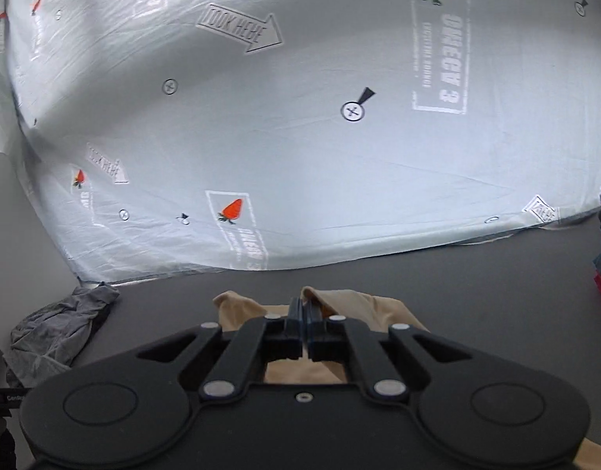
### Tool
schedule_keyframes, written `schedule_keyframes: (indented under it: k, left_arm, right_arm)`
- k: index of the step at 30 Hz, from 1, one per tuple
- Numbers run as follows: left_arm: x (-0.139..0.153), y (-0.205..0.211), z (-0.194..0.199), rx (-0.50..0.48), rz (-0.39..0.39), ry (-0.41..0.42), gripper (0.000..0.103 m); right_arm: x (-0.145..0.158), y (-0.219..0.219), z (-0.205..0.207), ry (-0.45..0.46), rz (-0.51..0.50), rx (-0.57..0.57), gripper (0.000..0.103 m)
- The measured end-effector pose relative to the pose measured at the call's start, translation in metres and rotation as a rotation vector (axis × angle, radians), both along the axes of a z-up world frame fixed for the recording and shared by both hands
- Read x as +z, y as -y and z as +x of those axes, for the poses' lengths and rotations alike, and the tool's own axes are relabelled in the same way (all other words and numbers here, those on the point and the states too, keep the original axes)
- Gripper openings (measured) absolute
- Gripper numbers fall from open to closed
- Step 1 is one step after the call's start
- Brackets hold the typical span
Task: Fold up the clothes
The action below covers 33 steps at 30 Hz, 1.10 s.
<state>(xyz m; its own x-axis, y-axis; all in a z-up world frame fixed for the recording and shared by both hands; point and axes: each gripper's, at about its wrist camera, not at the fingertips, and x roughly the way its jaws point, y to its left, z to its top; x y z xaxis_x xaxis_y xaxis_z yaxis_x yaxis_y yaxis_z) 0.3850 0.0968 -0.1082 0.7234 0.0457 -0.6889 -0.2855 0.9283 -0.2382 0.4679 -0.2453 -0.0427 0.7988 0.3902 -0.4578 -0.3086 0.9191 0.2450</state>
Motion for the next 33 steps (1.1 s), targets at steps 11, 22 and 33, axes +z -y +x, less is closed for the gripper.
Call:
schedule_keyframes:
  k: [11, 22, 33]
  left_arm:
    - [-0.026, 0.011, -0.073, -0.039, -0.017, -0.061, 0.048]
    - [-0.047, 0.044, -0.093, -0.164, -0.011, -0.131, 0.055]
    - [-0.035, 0.089, -0.043, -0.237, 0.059, -0.071, 0.059]
  right_arm:
    - [-0.105, -0.144, -0.135, -0.228, -0.305, 0.514, 0.002]
    - [-0.126, -0.124, -0.166, -0.352, -0.285, 0.43, 0.039]
    - [-0.114, -0.001, -0.121, -0.312, -0.119, -0.004, 0.054]
